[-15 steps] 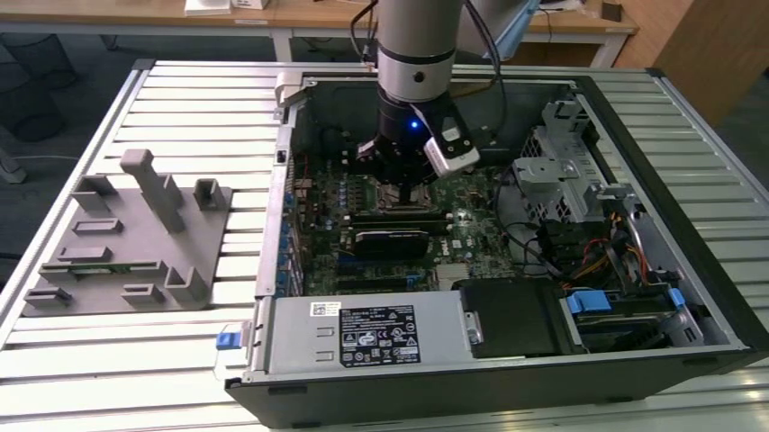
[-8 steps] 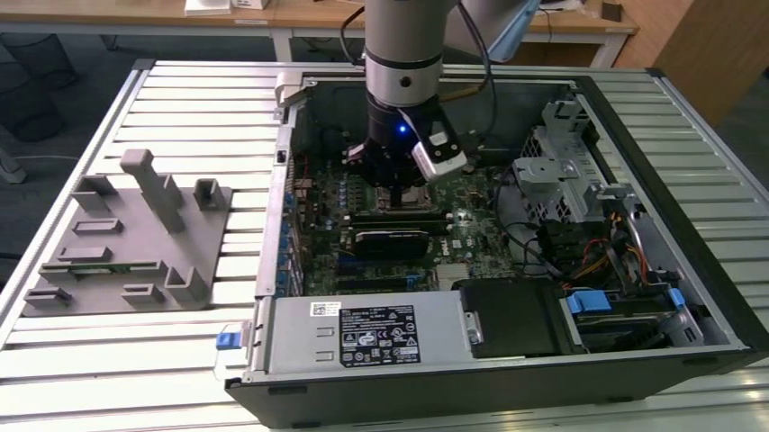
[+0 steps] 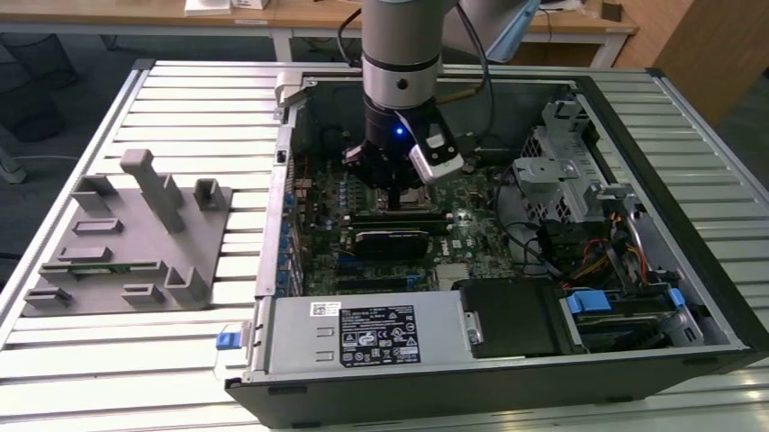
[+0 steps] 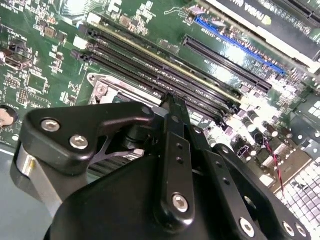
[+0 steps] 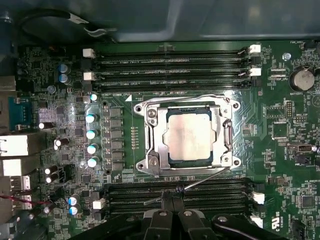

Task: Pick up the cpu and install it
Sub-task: 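Install the second cpu locking lever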

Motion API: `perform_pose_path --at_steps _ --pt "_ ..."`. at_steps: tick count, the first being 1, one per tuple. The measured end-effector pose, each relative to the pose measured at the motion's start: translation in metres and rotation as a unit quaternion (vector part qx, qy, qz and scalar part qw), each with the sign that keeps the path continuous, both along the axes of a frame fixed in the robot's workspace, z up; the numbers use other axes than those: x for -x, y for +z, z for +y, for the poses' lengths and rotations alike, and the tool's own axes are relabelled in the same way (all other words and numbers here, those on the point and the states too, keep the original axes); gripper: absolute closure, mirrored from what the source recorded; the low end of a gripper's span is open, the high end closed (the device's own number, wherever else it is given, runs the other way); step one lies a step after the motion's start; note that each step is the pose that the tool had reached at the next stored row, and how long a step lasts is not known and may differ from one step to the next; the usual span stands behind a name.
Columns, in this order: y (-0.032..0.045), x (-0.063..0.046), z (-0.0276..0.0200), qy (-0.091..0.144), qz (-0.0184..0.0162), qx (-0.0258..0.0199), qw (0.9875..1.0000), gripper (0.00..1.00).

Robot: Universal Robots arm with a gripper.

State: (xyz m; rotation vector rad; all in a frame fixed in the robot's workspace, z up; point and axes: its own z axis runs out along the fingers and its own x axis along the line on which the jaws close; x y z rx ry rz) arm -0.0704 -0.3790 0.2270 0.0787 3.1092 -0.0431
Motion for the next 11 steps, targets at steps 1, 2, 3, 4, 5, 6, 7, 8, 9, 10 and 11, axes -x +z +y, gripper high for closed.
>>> perform_pose_path --at_steps 1,2,3,4,5,6,7,8,9,10,11 --pt "-0.0003 0.0000 -0.0014 0.000 0.0000 -0.0012 1.0000 0.89" --pt "-0.0007 0.0000 -0.0031 0.000 0.0000 -0.0030 1.0000 0.89" --pt "-0.0013 0.0000 -0.0045 0.000 0.0000 -0.0053 1.0000 0.89" --pt "-0.0018 0.0000 -0.0057 0.000 0.0000 -0.0084 1.0000 0.89" --pt "-0.0022 0.0000 -0.0067 0.000 0.0000 -0.0120 0.9999 0.89" --pt "-0.0026 0.0000 -0.0077 0.000 0.0000 -0.0162 0.9999 0.89" --pt "-0.0030 0.0001 -0.0084 0.000 0.0000 -0.0203 0.9998 0.89" --pt "-0.0032 0.0002 -0.0091 0.000 0.0000 -0.0247 0.9997 0.89" --pt "-0.0035 0.0003 -0.0096 0.000 0.0000 -0.0293 0.9996 0.89" --pt "-0.0037 0.0004 -0.0100 0.000 -0.0001 -0.0346 0.9994 0.89" --pt "-0.0038 0.0007 -0.0103 0.000 0.0000 -0.0406 0.9992 0.89"
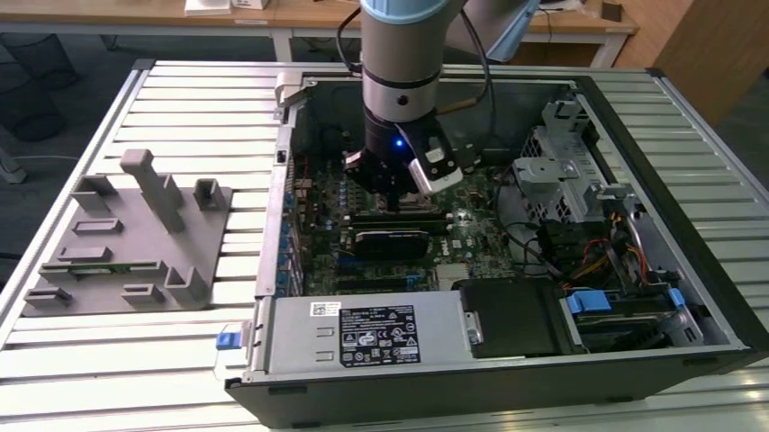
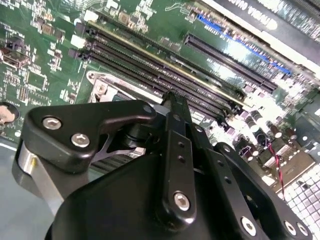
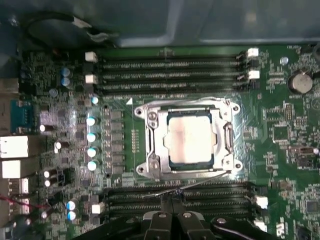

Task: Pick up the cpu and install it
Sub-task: 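Install the second cpu locking lever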

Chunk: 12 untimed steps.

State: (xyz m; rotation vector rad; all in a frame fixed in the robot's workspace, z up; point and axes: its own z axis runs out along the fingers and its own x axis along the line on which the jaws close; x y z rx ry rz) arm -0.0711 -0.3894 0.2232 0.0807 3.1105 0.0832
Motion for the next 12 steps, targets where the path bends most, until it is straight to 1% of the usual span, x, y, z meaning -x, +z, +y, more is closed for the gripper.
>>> perform_pose_path --at_steps 2,3,4,8,12 --pt "-0.0001 0.0008 -0.0003 0.000 0.0000 -0.0140 0.9999 0.89" --pt "-0.0001 0.0008 -0.0004 0.000 0.0000 -0.0188 0.9998 0.89" --pt "-0.0001 0.0009 -0.0003 0.000 0.0000 -0.0201 0.9998 0.89" --pt "0.0011 0.0007 -0.0003 0.000 0.0001 -0.0210 0.9998 0.89" --pt "0.0018 0.0012 -0.0003 0.000 0.0000 -0.0252 0.9997 0.89"
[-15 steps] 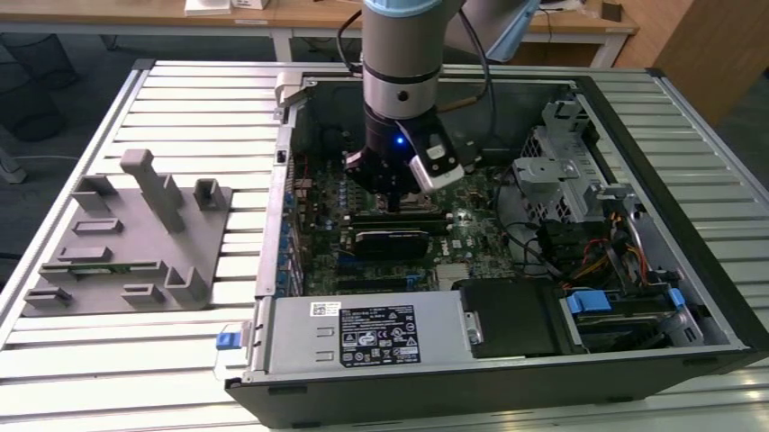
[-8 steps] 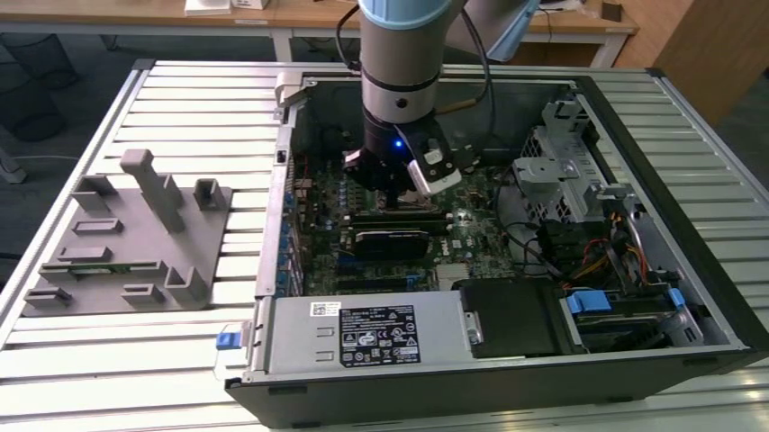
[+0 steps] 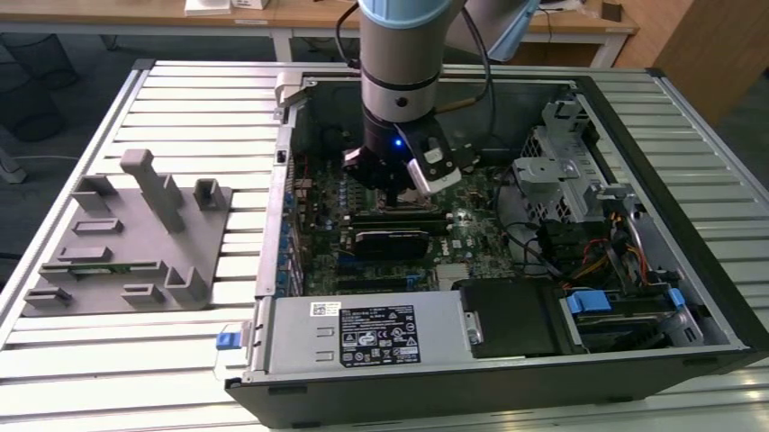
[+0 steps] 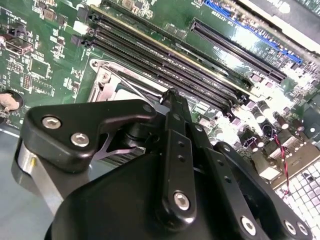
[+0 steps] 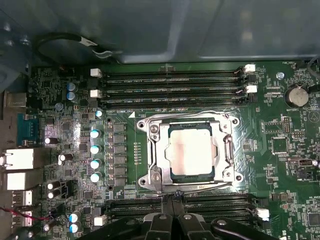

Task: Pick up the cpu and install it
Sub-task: 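Install the second cpu locking lever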

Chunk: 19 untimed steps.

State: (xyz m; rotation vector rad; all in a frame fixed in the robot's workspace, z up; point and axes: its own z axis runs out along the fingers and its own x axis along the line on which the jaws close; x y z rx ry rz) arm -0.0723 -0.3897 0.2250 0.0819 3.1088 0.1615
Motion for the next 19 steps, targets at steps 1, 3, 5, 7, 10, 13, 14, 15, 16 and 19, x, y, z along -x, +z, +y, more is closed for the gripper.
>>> perform_pose_path --at_steps 1,3,5,7,10,13,14,15,16,19 --pt "-0.0001 0.0007 0.0000 0.000 0.0000 -0.0010 1.0000 0.89" --pt "-0.0002 0.0017 0.0000 0.000 0.0001 -0.0025 1.0000 0.89" --pt "-0.0003 0.0017 0.0001 0.000 0.0000 -0.0035 1.0000 0.89" --pt "-0.0003 0.0018 0.0000 0.000 0.0000 -0.0047 1.0000 0.89" --pt "-0.0003 0.0019 0.0008 0.000 0.0000 -0.0052 1.0000 0.89" --pt "-0.0003 0.0019 0.0027 0.000 0.0000 -0.0052 1.0000 0.89" --pt "-0.0003 0.0019 0.0032 0.000 0.0001 -0.0053 1.0000 0.89" --pt "-0.0002 0.0019 0.0032 0.000 0.0000 -0.0053 1.0000 0.89" --pt "-0.0001 0.0019 0.0033 0.000 0.0000 -0.0053 1.0000 0.89" --pt "0.0023 0.0019 0.0034 0.000 0.0000 -0.0053 1.0000 0.89"
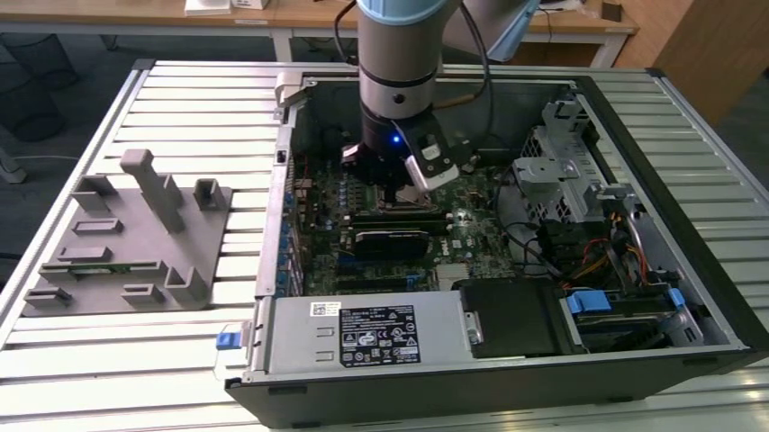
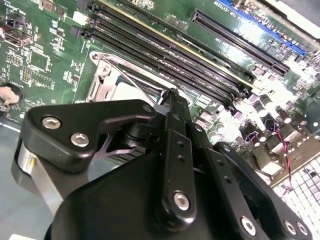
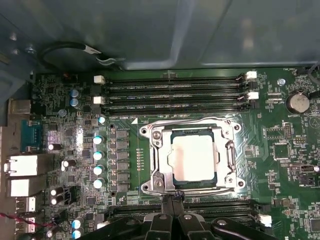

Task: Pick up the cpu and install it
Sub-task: 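Install the second cpu locking lever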

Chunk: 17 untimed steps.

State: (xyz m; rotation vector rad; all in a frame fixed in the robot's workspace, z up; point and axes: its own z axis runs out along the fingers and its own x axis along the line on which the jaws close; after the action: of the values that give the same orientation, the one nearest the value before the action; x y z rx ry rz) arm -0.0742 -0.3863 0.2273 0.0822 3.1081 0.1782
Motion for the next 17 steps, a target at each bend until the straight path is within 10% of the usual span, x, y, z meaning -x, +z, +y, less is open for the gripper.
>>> perform_pose_path --at_steps 17 --pt "0.0222 -0.002 -0.0001 0.000 0.0001 0.0001 1.0000 0.89"
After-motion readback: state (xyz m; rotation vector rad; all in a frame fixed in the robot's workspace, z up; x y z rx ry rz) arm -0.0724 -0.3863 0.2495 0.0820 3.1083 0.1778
